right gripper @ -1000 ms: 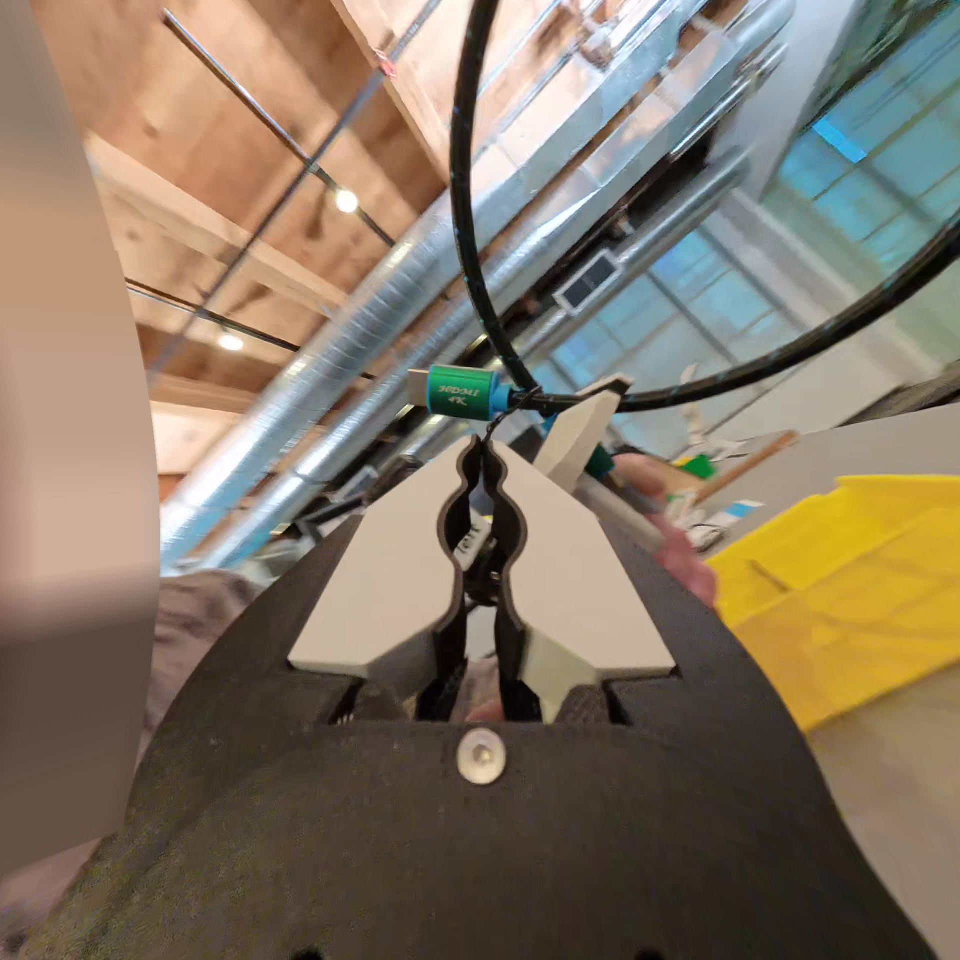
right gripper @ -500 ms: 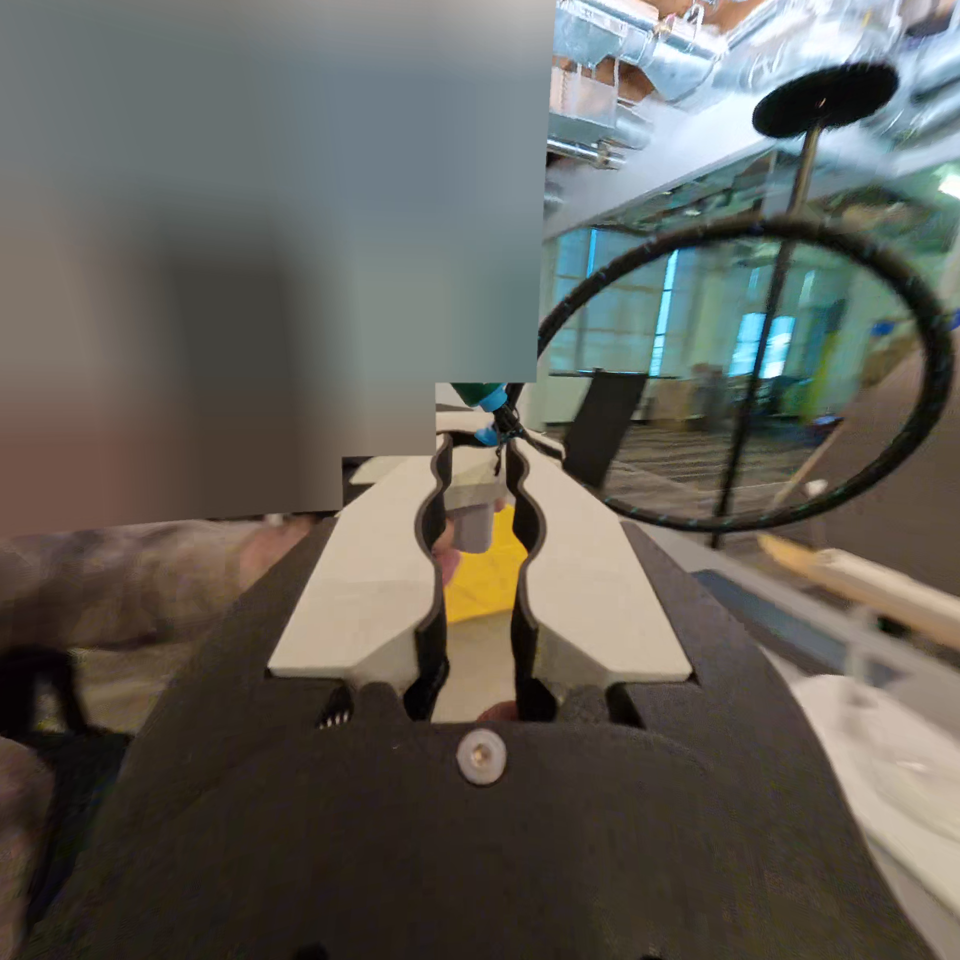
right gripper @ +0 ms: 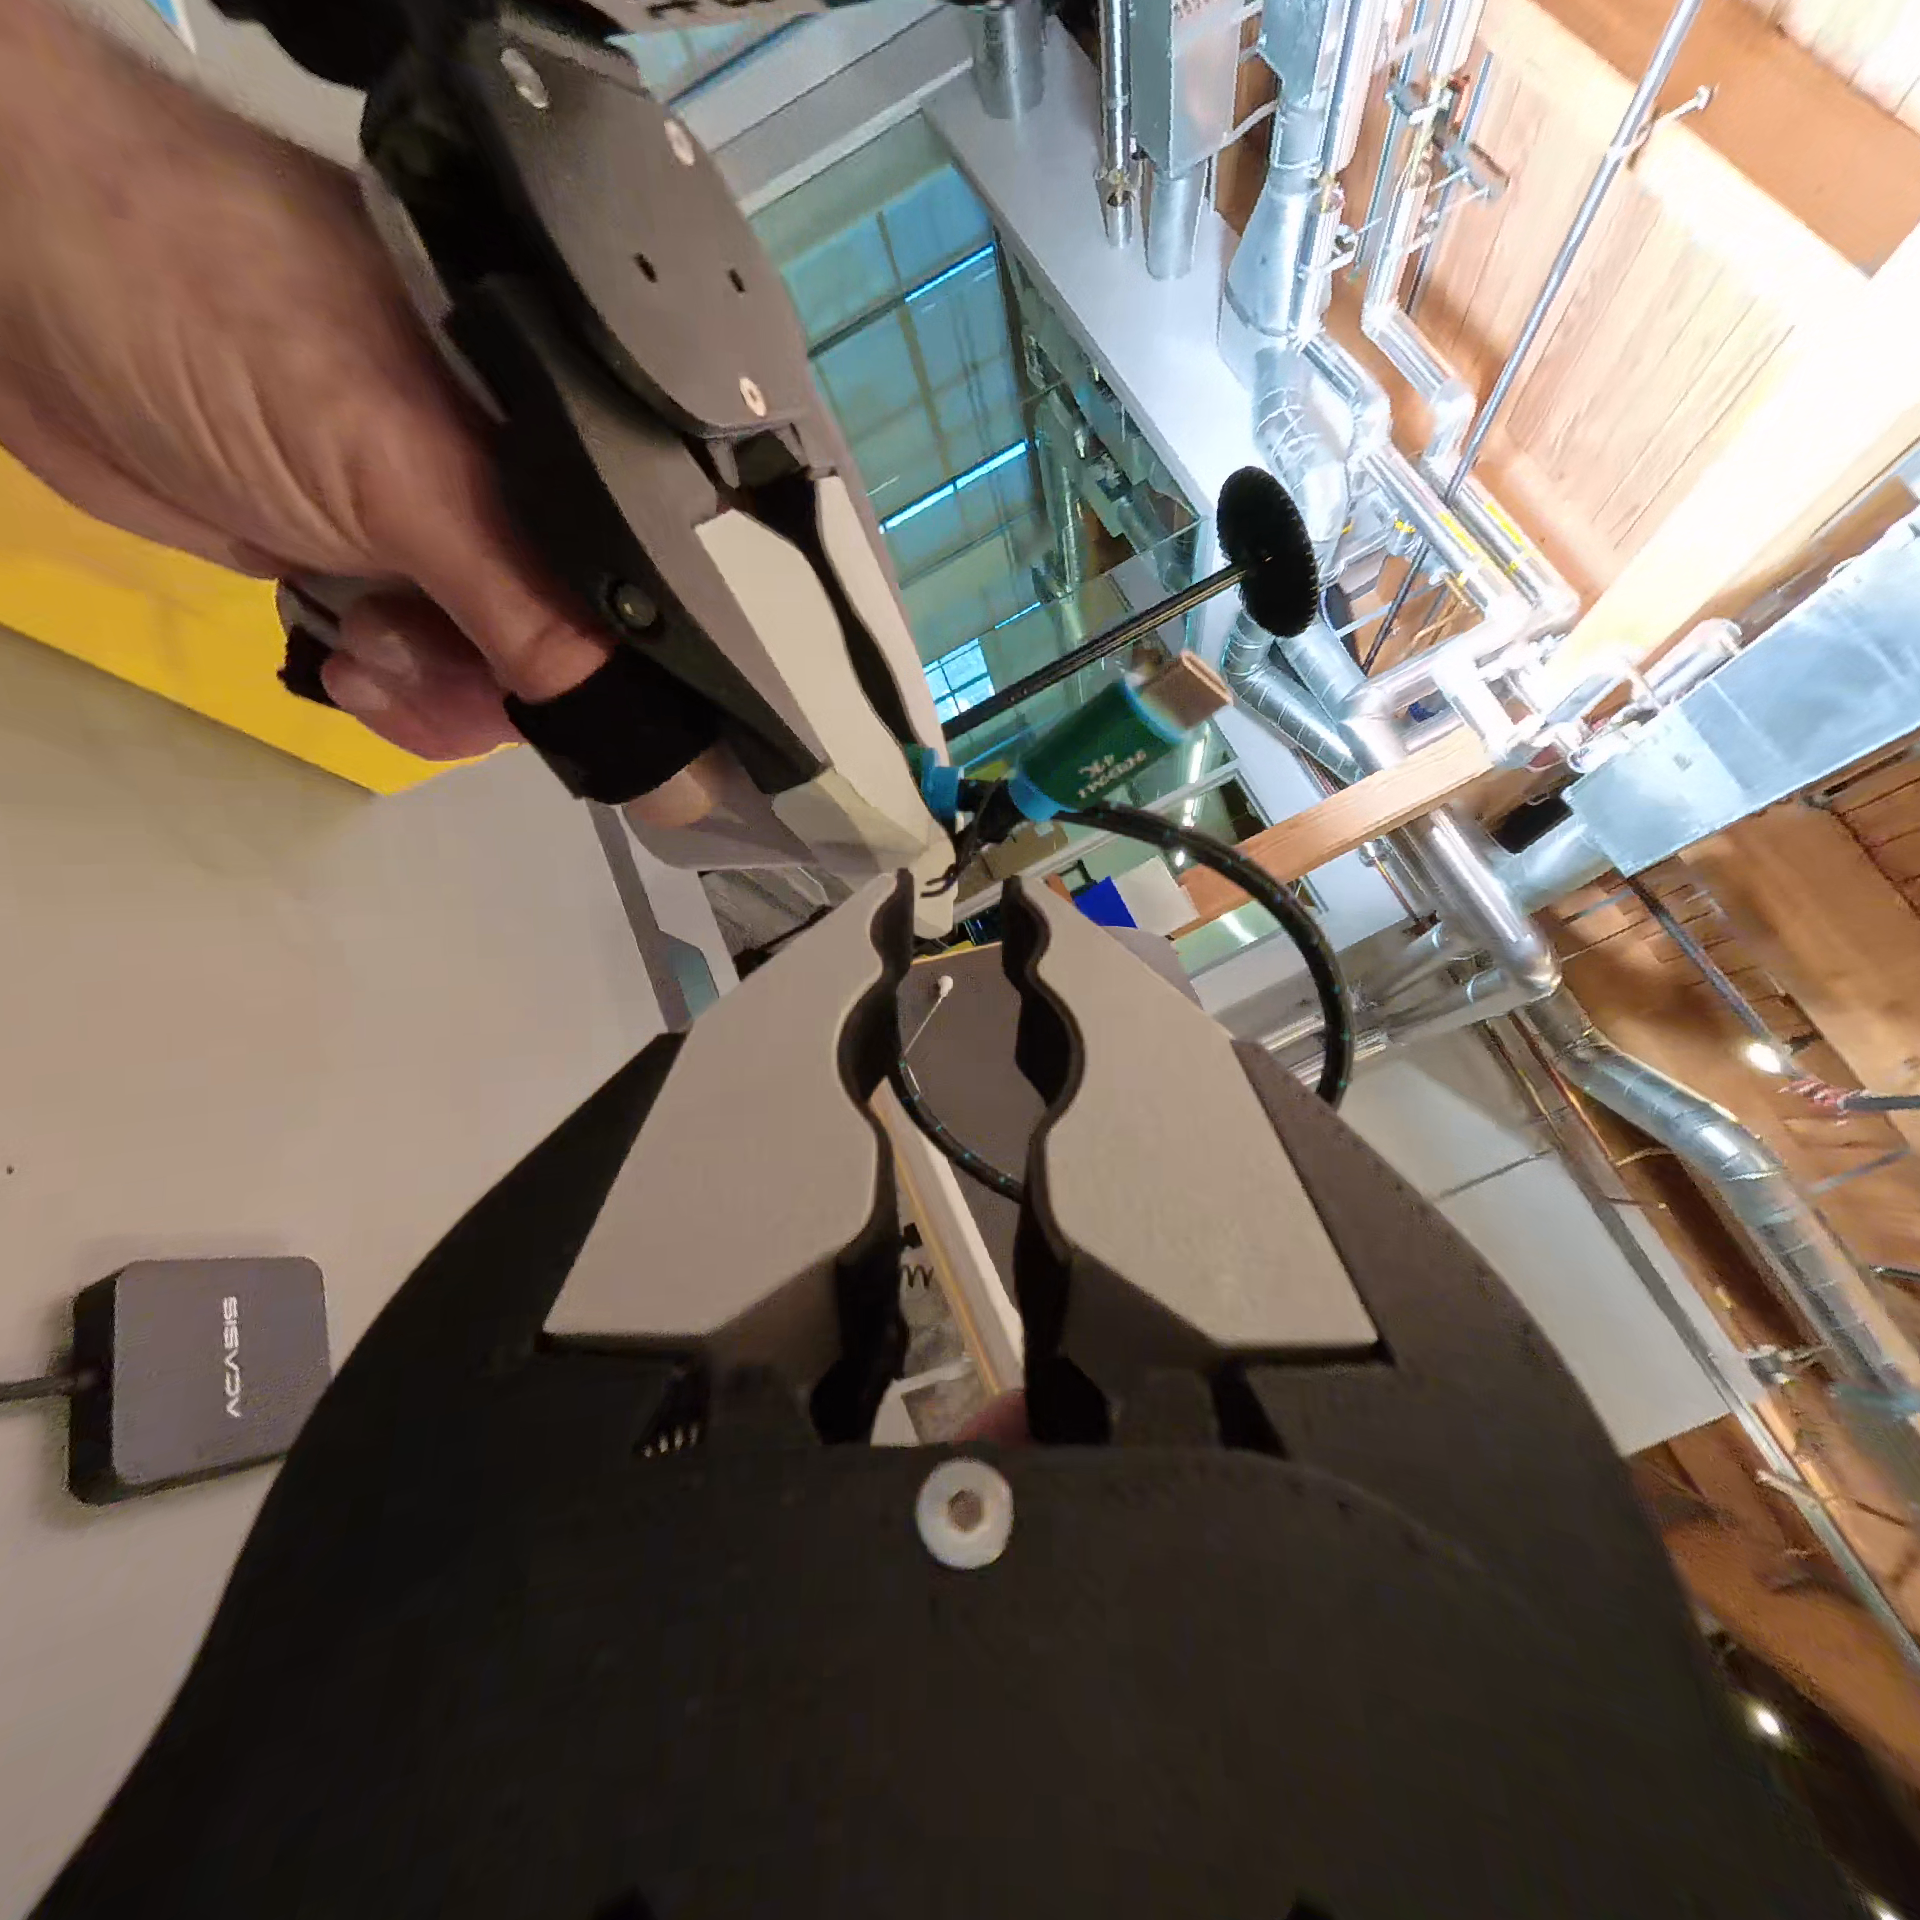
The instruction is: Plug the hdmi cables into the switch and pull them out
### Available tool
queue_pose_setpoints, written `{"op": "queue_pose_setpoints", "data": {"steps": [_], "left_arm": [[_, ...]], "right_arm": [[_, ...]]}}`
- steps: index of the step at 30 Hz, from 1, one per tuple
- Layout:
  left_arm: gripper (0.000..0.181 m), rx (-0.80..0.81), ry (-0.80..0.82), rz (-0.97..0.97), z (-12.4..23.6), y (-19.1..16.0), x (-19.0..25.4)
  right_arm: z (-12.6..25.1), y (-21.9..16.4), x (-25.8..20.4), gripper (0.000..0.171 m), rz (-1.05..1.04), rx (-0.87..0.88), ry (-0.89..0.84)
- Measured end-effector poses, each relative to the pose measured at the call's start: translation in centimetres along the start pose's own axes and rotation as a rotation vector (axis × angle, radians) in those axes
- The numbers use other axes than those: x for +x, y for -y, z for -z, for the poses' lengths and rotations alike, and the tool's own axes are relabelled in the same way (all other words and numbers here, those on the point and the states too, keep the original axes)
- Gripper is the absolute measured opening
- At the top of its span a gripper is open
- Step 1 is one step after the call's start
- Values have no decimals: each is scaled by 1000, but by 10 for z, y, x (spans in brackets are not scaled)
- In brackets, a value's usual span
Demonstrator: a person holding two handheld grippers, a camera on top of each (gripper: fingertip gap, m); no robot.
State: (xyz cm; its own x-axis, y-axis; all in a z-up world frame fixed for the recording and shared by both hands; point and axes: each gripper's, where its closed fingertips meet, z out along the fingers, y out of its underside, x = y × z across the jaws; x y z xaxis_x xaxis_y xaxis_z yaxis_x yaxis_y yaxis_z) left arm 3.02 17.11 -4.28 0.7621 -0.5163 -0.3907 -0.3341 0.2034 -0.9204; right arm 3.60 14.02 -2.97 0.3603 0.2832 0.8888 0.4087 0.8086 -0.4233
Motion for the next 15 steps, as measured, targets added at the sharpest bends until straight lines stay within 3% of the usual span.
{"op": "queue_pose_setpoints", "data": {"steps": [15], "left_arm": [[7,-35,-29,-2,-1,-4,6]], "right_arm": [[-3,-5,-5,7,53,-20,-8]]}}
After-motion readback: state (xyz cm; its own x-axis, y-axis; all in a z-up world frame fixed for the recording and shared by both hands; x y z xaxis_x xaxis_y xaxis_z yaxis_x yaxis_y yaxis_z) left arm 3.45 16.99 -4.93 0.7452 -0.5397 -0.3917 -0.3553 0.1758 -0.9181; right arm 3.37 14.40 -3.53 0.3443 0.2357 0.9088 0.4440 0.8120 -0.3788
